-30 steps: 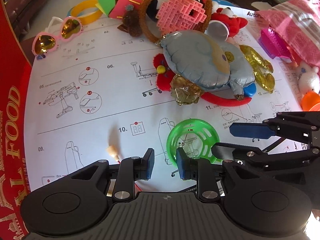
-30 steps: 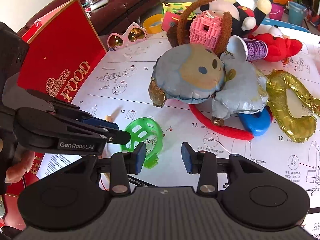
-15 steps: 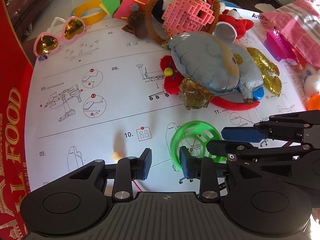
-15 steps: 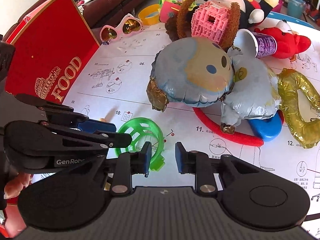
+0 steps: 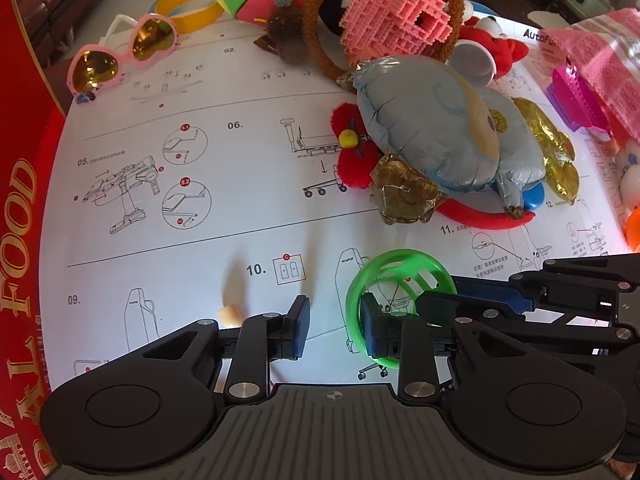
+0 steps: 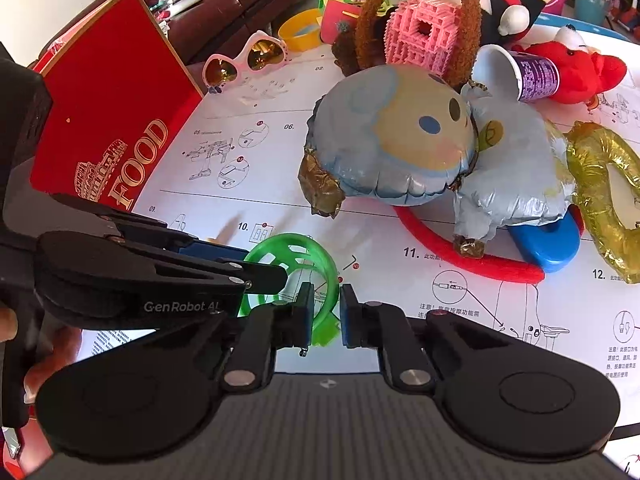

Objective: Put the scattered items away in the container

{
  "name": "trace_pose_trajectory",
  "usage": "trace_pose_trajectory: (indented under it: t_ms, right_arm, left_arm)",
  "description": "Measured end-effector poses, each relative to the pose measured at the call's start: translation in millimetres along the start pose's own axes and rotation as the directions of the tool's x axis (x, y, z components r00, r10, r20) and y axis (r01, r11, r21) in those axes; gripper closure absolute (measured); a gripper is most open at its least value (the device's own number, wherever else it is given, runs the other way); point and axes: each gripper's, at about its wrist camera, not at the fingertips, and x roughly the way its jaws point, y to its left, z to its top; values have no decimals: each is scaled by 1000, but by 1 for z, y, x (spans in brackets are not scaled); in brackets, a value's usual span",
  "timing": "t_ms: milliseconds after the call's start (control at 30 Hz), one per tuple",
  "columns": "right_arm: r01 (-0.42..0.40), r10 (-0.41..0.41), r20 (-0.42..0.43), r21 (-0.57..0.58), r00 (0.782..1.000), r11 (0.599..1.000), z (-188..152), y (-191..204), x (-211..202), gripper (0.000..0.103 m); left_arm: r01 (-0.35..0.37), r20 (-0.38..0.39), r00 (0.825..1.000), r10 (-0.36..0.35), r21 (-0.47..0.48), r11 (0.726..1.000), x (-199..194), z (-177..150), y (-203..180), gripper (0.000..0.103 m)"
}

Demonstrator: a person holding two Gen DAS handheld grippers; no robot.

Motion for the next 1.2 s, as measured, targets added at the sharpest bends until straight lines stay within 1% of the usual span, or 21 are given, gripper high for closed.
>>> trace_pose_trajectory:
  t_ms: [167, 233, 267, 333, 433, 567, 767, 900, 1000, 1100, 1200]
  right_arm:
    - [-9, 9, -3, 48, 1000, 999, 1, -6, 3, 88]
    - [-6, 6, 0, 53, 1000, 999, 1, -5, 3, 88]
    - [-8, 8, -1, 53, 1000, 999, 1, -4, 4, 89]
    - [1, -1, -5, 44, 1000, 999, 1, -2, 4, 89]
    - [0, 1, -13, 29, 1000, 1000, 0, 0, 1, 90]
    - [1, -1, -4, 17, 1000, 1000, 0, 3, -5, 90]
    - [4, -4, 21, -2, 1000, 1000, 1, 12, -21, 90]
    - [-1, 4, 65, -43, 998, 999, 7, 26, -43, 90]
    - [-10, 20, 110, -84, 994, 996, 16, 43, -64, 89]
    - [-26, 50, 160, -145, 986, 989, 28, 69, -88, 90]
    - [-45, 92, 202, -226, 975, 973, 41, 104, -108, 90]
  left_arm:
    - [-1, -21, 1000, 1, -12, 1000, 2, 5, 1, 77]
    - [14, -17, 1000, -14, -21, 1000, 3, 5, 1, 87]
    - [38, -28, 999, -39, -30, 999, 4, 4, 1, 102]
    - [40, -45, 998, -42, -51, 998, 4, 3, 2, 102]
    - [43, -49, 998, -46, -51, 998, 2, 1, 2, 102]
    - [37, -32, 999, -38, -28, 999, -6, -1, -3, 102]
    - [35, -6, 999, -35, -24, 999, -25, -1, -6, 102]
    - [18, 47, 999, -17, -25, 1000, -56, -1, -7, 101]
    - [-8, 116, 993, 11, -29, 1000, -92, -1, -5, 101]
    - [-46, 198, 979, 53, -39, 998, -135, -4, 2, 101]
    - [-85, 279, 955, 103, -76, 994, -180, -13, 16, 100]
